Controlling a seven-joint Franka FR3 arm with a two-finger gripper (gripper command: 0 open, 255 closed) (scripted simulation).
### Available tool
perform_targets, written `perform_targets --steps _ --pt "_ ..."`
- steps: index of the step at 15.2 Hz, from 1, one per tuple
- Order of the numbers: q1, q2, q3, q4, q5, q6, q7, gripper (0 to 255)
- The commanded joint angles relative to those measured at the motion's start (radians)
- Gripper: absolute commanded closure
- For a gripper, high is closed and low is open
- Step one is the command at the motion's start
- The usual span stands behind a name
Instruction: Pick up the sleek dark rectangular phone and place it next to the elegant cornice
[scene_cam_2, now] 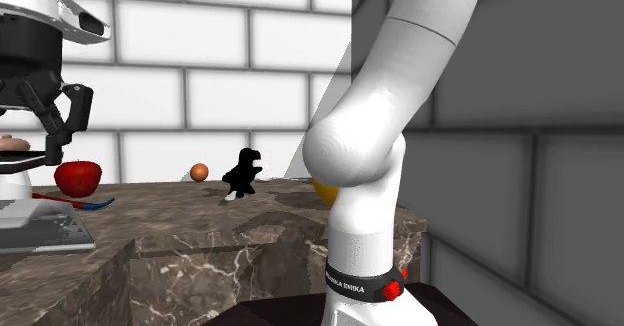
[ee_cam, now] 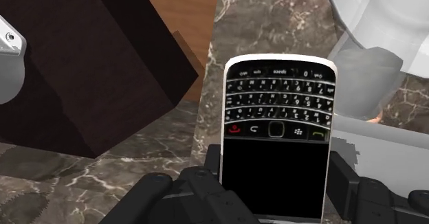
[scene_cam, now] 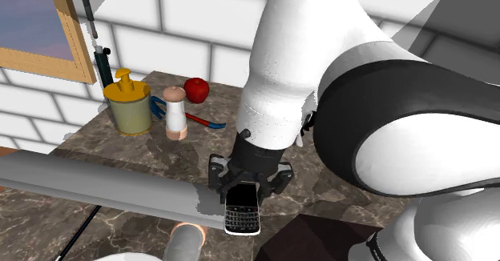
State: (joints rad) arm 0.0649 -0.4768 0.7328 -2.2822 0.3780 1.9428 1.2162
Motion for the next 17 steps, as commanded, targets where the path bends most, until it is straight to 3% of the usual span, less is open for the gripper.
perform_targets --steps 1,17 --pt "0.000 0.006 0.009 -0.024 0.004 0.030 -0.002 255" --pt "-0.004 0.110 0.086 -0.169 -0.001 0.273 0.014 255"
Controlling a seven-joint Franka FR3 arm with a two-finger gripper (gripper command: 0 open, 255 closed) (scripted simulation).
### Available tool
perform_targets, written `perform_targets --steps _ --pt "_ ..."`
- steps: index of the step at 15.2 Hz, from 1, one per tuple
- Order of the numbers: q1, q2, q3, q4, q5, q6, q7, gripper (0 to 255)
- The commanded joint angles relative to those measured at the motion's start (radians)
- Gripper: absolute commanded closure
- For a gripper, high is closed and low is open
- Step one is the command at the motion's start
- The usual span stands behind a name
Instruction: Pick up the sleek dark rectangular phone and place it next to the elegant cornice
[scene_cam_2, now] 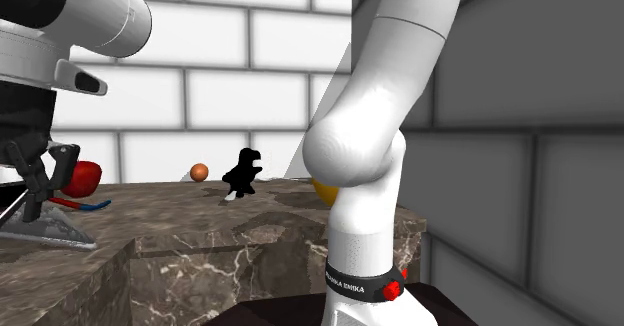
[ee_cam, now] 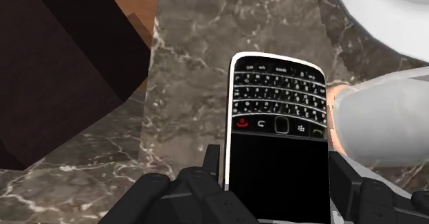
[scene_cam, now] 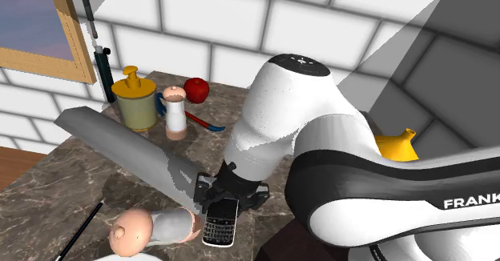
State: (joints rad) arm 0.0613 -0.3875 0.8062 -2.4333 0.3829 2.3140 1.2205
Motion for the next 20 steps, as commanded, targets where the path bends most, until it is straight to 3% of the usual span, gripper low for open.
perform_targets --steps 1,9,17,18,20 --pt "0.002 0.031 0.015 -0.026 -0.010 -0.082 0.014 255" --pt "-0.021 0.129 0.067 -0.081 -0.051 0.061 0.048 255" --pt "-0.020 0.129 0.066 -0.081 -0.051 0.061 0.048 255" --pt "-0.020 0.129 0.066 -0.081 -0.051 0.061 0.048 0" --pt "-0.020 0.129 0.066 -0.081 -0.051 0.061 0.048 0"
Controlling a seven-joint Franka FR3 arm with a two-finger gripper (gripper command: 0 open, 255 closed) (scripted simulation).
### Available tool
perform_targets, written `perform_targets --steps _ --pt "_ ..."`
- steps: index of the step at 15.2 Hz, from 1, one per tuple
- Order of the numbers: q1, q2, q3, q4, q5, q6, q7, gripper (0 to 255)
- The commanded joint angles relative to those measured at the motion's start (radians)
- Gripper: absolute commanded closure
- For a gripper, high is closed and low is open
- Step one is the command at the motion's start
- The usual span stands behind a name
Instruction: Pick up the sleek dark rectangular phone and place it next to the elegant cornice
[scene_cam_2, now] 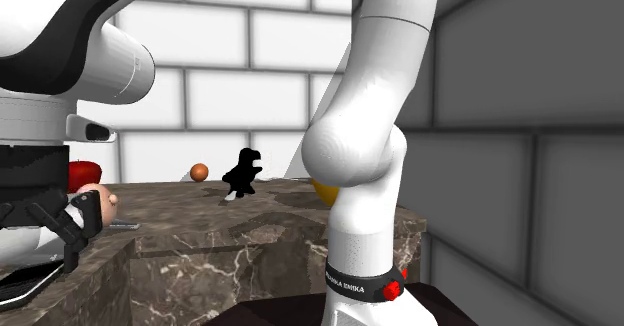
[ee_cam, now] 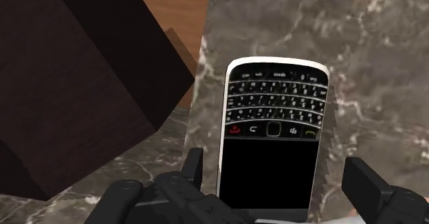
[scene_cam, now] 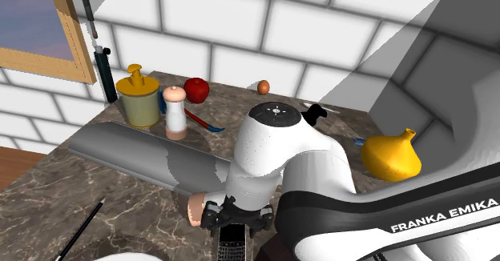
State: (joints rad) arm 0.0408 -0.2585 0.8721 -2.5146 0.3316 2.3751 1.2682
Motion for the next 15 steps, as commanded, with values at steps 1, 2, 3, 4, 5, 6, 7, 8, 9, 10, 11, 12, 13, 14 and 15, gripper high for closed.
perform_targets --steps 1,2,3,4,5,6,7,8,9,10,11,12,13,14,15 --pt "0.000 0.000 0.000 0.000 0.000 0.000 0.000 0" --pt "0.000 0.000 0.000 0.000 0.000 0.000 0.000 0" --pt "0.000 0.000 0.000 0.000 0.000 0.000 0.000 0" --pt "0.011 -0.034 -0.019 0.013 0.018 -0.043 -0.015 0" --pt "0.021 -0.065 -0.038 0.027 0.031 -0.086 -0.026 0" --pt "0.029 -0.094 -0.056 0.042 0.040 -0.127 -0.036 0" --pt "0.035 -0.114 -0.071 0.055 0.045 -0.159 -0.041 0" --pt "0.035 -0.114 -0.071 0.055 0.045 -0.159 -0.041 0" --pt "0.035 -0.114 -0.071 0.054 0.045 -0.159 -0.041 0" --pt "0.035 -0.114 -0.071 0.054 0.044 -0.159 -0.041 0" --pt "0.035 -0.114 -0.071 0.055 0.044 -0.159 -0.041 0" --pt "0.035 -0.114 -0.071 0.055 0.044 -0.159 -0.041 0" --pt "0.035 -0.114 -0.071 0.055 0.044 -0.159 -0.041 0" --pt "0.035 -0.114 -0.071 0.055 0.044 -0.159 -0.041 0" --pt "0.035 -0.114 -0.071 0.055 0.044 -0.159 -0.041 0"
